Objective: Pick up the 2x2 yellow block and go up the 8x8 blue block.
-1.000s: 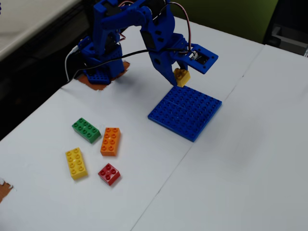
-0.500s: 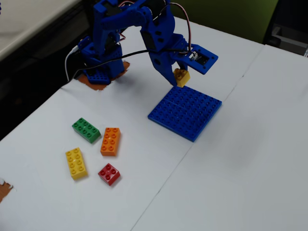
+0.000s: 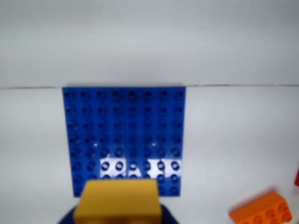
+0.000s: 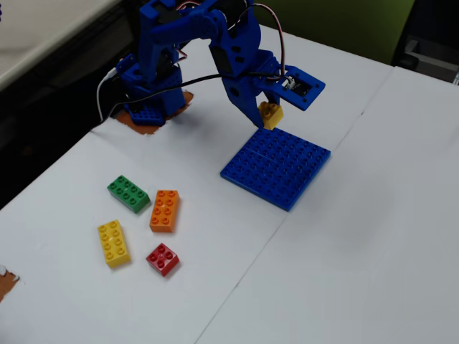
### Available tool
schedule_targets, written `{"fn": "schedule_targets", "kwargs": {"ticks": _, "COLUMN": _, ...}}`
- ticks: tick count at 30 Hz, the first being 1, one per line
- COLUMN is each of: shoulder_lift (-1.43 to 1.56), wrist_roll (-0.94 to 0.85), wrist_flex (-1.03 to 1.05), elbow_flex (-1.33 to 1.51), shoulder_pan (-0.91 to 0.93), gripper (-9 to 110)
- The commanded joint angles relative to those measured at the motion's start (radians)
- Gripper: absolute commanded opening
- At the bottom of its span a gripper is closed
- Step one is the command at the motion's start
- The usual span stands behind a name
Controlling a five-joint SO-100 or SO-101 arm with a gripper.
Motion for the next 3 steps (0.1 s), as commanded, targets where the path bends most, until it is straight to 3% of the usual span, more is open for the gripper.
{"fn": "schedule_targets", "kwargs": {"ticks": 1, "shoulder_lift": 0.023, "wrist_roll": 0.000, "wrist_flex": 0.006, "elbow_flex": -0.005, "shoulder_pan": -0.015, "gripper": 0}}
{"fn": "schedule_targets", "kwargs": {"ticks": 3, "shoulder_lift": 0.023, "wrist_roll": 0.000, "wrist_flex": 0.006, "elbow_flex": -0.005, "shoulder_pan": -0.015, "gripper": 0}}
